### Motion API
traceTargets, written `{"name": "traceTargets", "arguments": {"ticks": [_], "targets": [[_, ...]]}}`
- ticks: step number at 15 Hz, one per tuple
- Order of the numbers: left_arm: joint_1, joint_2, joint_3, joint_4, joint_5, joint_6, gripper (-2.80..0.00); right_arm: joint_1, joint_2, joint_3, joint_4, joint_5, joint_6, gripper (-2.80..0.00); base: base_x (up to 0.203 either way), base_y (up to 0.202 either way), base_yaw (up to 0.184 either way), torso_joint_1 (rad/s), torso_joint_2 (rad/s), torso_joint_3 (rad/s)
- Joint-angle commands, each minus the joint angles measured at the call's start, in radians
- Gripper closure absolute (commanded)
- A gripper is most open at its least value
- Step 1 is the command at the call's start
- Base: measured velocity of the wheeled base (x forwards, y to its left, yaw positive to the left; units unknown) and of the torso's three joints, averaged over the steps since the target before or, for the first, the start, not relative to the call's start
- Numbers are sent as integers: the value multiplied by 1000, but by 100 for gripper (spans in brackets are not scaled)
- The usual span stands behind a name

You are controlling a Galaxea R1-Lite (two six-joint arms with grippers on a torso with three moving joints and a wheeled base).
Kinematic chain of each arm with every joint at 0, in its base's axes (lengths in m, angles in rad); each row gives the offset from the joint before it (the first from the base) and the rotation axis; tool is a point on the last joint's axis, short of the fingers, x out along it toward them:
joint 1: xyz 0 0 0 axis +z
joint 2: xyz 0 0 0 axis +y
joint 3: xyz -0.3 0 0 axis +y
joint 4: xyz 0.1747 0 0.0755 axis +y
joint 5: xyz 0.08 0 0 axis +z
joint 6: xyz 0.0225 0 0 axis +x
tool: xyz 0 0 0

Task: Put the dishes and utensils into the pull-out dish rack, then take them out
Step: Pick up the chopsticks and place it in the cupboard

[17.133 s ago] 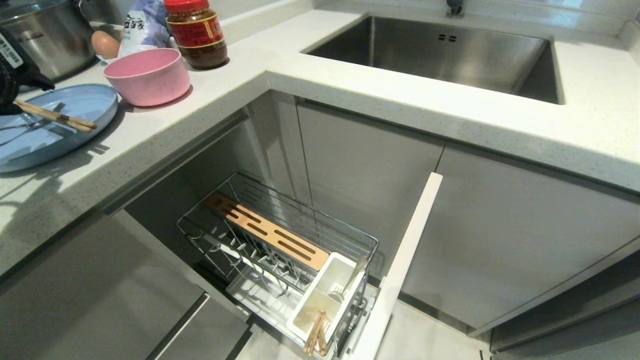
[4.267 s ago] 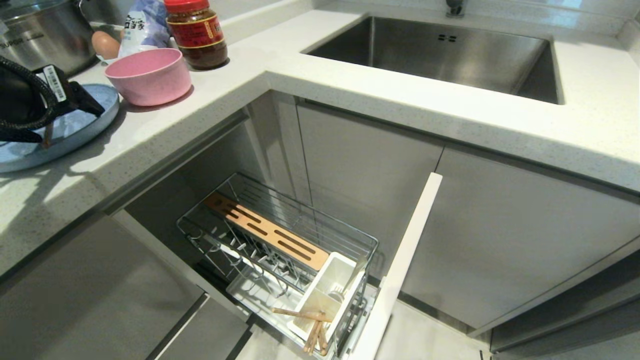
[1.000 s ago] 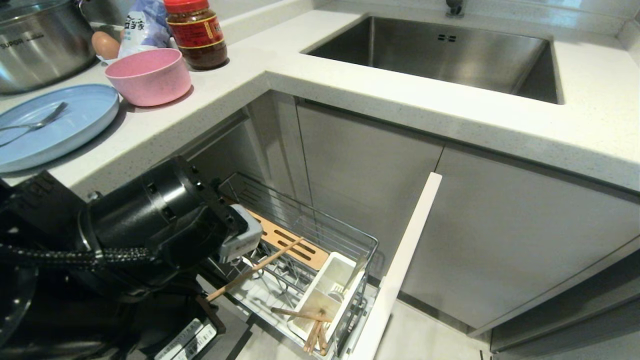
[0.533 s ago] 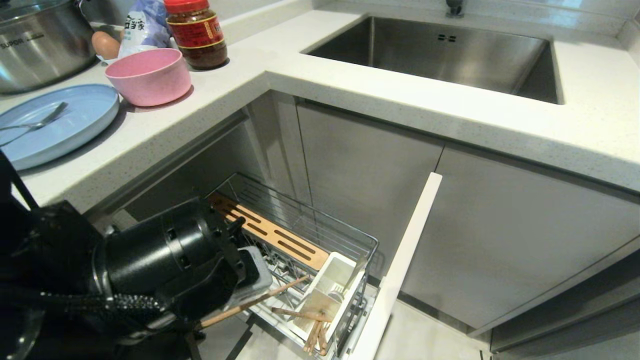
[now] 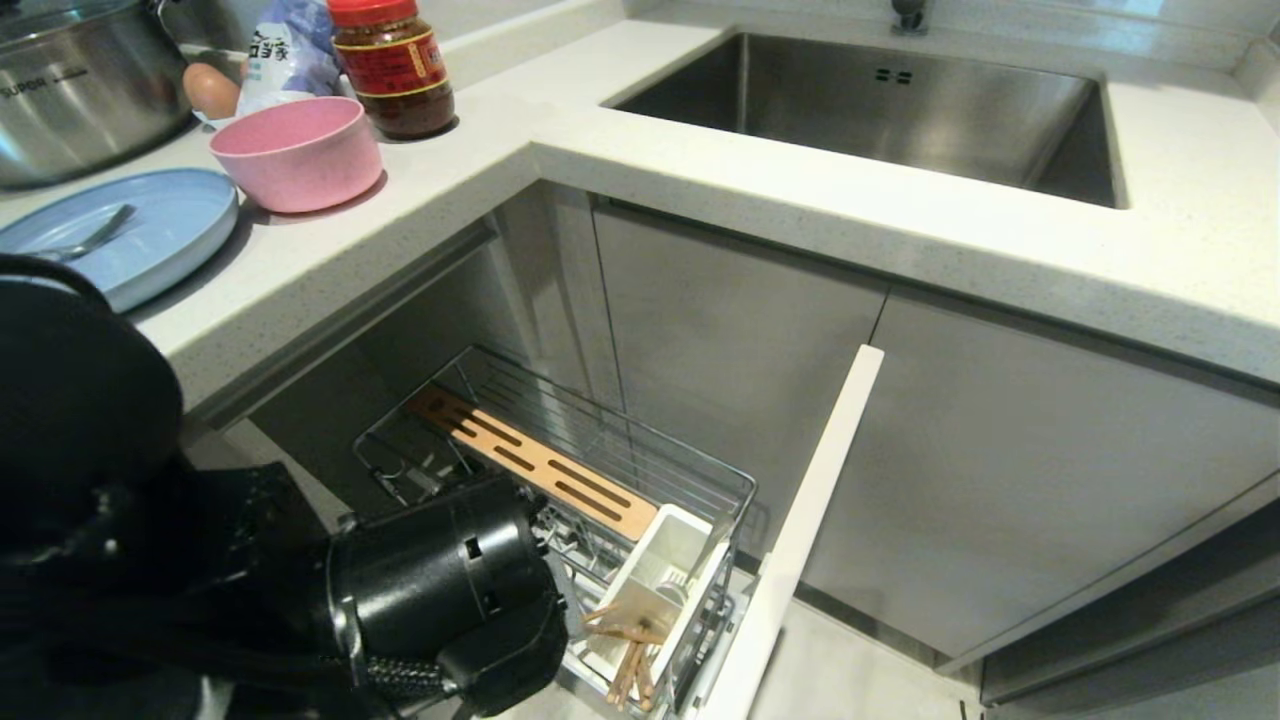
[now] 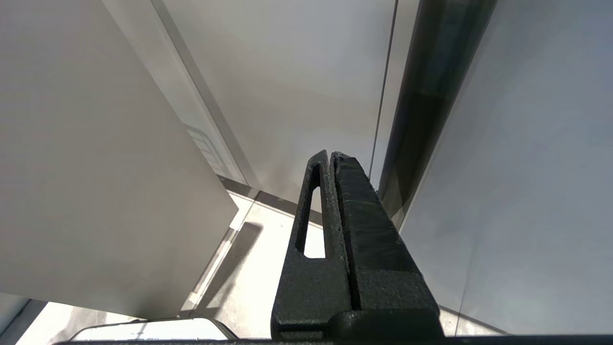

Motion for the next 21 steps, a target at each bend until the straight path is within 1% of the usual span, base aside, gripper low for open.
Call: {"name": "traceTargets", "arguments": {"ticks": [1,11,17,21], "targets": [[-3,50,-4,4,4,0,0,0,-4,0,0,0,0,0,0,0,0,0,0,0],[3,208,-63,-3,3,0,0,0,-4,0,0,0,0,0,0,0,0,0,0,0],[54,321,-139,-3,6,0,0,0,-4,0,0,0,0,0,0,0,0,0,0,0],[82,373,-183,-3,6,13,0,0,-4,0,0,0,0,0,0,0,0,0,0,0]]}}
